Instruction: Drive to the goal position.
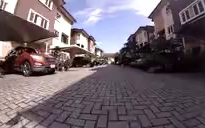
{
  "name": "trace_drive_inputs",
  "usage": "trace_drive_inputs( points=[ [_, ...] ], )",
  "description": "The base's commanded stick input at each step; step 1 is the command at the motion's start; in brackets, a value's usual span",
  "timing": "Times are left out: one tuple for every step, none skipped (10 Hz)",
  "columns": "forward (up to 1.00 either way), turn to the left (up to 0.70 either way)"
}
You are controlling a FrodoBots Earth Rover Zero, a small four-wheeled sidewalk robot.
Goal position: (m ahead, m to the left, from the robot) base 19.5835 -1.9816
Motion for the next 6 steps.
trace_drive_inputs(
  points=[
    [0.69, 0.03],
    [0.69, 0.03],
    [0.69, 0.03],
    [0.69, 0.03],
    [0.69, 0.03],
    [0.69, 0.03]
  ],
)
